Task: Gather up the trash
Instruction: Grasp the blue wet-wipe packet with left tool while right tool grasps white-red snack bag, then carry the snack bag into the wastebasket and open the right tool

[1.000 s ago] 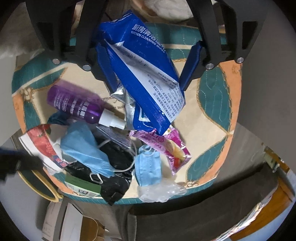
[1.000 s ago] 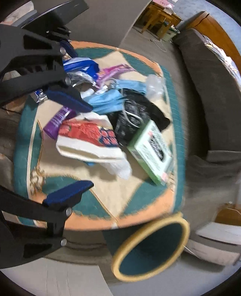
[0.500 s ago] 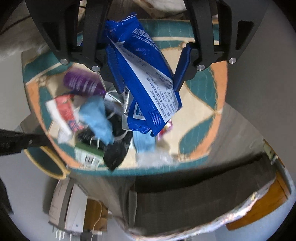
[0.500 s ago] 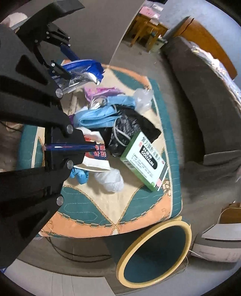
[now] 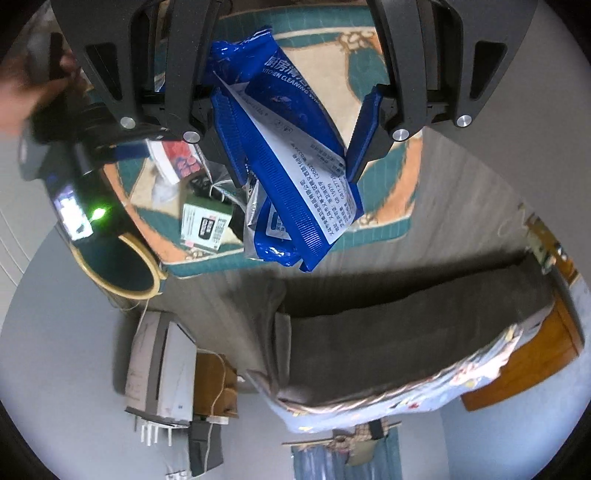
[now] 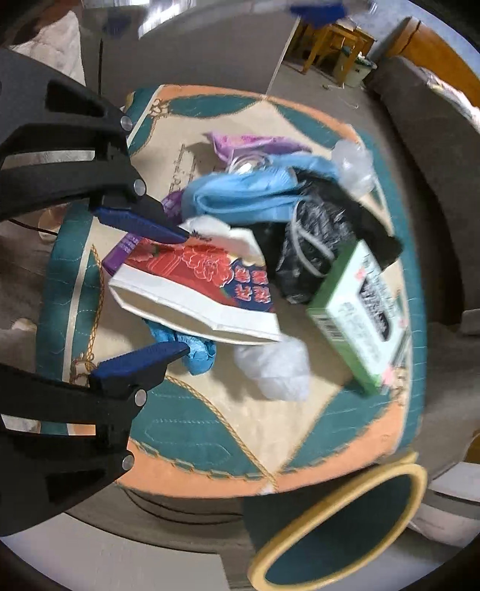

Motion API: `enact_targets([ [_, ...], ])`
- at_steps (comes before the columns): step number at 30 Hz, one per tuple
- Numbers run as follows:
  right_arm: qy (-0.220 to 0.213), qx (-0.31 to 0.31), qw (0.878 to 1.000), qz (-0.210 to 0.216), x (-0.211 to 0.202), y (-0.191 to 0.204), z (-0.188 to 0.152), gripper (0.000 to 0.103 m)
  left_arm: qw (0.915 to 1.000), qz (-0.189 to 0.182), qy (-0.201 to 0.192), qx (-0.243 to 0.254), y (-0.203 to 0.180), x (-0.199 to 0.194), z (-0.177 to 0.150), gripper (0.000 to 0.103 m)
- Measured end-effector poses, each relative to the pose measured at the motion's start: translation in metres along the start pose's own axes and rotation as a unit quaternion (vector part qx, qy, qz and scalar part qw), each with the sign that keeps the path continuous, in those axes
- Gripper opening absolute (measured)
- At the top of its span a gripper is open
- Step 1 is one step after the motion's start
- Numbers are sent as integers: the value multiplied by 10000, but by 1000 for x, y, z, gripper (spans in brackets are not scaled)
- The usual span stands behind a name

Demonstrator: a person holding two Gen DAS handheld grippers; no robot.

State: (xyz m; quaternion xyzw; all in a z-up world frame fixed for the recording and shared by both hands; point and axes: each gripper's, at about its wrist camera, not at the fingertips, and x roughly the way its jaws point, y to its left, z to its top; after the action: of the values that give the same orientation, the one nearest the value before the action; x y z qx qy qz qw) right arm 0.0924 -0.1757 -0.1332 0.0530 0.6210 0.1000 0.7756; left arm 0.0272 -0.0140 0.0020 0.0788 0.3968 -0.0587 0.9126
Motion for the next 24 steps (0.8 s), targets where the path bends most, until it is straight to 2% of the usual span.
enact_targets([
  [1, -23, -37, 10000, -79, 1, 0, 1, 18, 10000, -2, -11, 5, 0, 1, -1, 56],
  [3, -148, -44, 9999, -50, -6, -2, 4, 9, 10000, -46, -3, -10, 1, 5, -3, 56],
  [5, -256, 50, 9996, 100, -16, -5, 5, 8, 10000, -76, 0, -48, 4, 8, -5, 56],
  [9, -387, 2, 9992, 65, -37, -6, 11, 7, 9995, -224, -86, -218, 11, 7, 2, 56],
  [15, -989, -233, 9948, 19, -87, -9, 35, 7, 9987, -397, -286, -153, 5, 1, 26, 56],
  [18, -1204, -178, 9923, 229, -103, -19, 48, 7, 9981, -496, -362, -76, -5, 3, 40, 56],
  [24, -1661, 256, 9857, 136, -131, -77, 83, 7, 9973, -607, -340, 222, -38, 28, 71, 56],
])
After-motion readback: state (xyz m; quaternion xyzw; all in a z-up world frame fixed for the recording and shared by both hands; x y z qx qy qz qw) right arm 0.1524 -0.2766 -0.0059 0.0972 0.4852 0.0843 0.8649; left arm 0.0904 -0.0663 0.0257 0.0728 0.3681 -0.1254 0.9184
